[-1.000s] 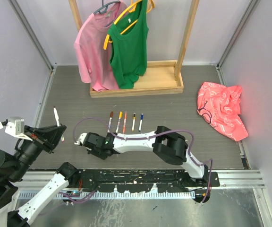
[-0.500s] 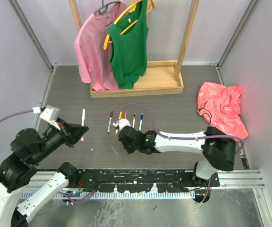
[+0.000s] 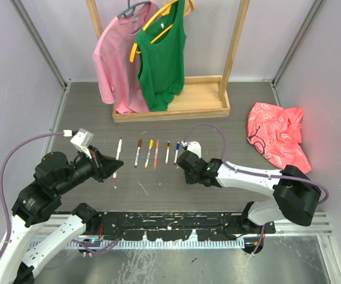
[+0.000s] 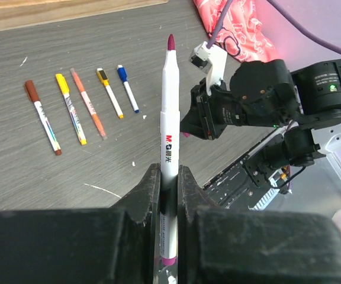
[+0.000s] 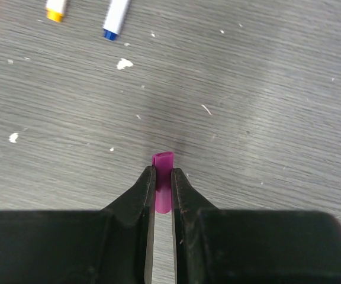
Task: Insert the pens into the pen caps
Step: Place the pen cap at the center of the board.
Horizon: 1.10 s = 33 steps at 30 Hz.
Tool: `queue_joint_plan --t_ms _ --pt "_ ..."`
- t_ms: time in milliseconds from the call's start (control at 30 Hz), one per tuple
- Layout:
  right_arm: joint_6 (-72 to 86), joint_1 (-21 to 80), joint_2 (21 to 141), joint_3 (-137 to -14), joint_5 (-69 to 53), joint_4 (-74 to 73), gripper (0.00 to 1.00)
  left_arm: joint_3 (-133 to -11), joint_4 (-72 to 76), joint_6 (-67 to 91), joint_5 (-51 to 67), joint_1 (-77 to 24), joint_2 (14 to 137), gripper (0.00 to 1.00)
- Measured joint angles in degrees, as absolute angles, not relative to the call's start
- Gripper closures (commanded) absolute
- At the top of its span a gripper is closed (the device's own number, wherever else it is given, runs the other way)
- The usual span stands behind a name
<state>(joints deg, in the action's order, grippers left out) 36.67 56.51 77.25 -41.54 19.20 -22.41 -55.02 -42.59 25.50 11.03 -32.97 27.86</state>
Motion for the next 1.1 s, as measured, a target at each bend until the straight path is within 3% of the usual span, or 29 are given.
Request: queue_joint_plan --t_ms 233,733,900,1100 --pt "37.2 55.7 82.1 -41.6 19.0 -25.7 0.95 -54.4 -41.9 26.4 11.6 -33.0 27.8 1.00" --pt "35.7 55.6 85.6 -44.5 16.5 -28.7 0.67 -54.1 -41.8 26.6 11.8 -33.0 27.7 1.00" --pt "35.0 55.5 85.7 -44.8 15.0 -29.2 0.68 -53.9 -41.7 26.6 11.8 -33.0 27.7 1.00" --pt "34.1 55.4 86.8 -45.8 14.0 -29.6 0.80 -53.4 -41.7 26.6 11.8 -33.0 27.7 1.00"
